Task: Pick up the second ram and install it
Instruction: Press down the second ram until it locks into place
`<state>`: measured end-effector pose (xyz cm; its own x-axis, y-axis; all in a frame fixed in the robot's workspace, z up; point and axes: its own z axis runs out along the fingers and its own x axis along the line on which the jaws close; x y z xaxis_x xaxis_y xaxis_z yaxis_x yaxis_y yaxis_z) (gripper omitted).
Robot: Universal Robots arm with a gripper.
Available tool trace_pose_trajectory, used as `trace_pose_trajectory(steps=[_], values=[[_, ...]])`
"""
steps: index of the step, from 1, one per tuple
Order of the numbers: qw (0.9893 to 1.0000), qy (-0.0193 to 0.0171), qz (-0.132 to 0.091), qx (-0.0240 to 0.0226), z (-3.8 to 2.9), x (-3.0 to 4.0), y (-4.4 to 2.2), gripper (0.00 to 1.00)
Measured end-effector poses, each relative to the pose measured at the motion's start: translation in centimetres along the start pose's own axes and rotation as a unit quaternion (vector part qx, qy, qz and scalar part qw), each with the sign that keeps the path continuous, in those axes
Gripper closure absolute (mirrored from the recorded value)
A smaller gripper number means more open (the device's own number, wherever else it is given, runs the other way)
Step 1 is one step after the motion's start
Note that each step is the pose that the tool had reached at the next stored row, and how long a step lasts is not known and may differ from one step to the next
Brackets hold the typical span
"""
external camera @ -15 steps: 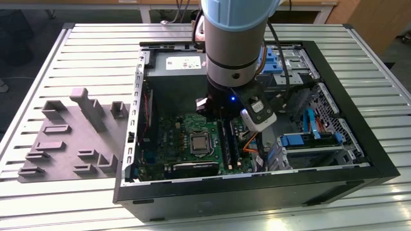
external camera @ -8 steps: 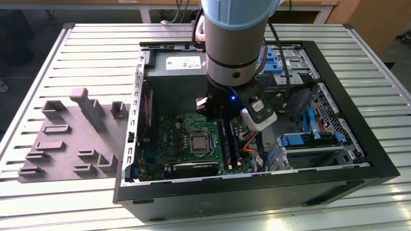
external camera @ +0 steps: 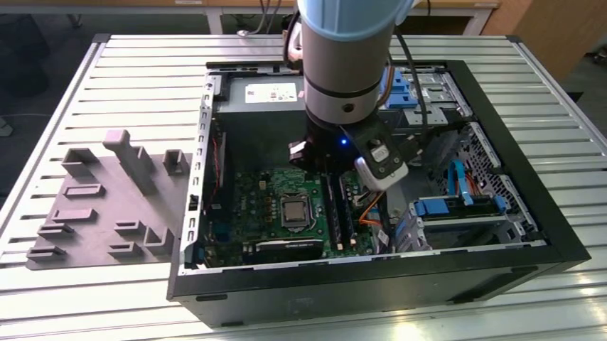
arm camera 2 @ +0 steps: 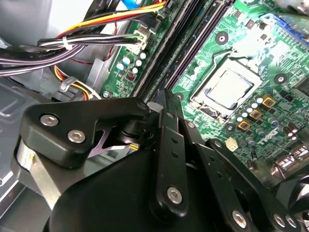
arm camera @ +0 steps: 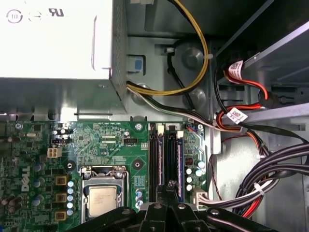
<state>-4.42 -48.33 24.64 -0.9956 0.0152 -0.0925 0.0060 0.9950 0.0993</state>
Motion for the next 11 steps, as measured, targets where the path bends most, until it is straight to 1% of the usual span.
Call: trace_pose_trajectory(steps=[11], values=[[1.0000,0.0000,0.000,0.0000,0.06,0.01,0.57,0.89]])
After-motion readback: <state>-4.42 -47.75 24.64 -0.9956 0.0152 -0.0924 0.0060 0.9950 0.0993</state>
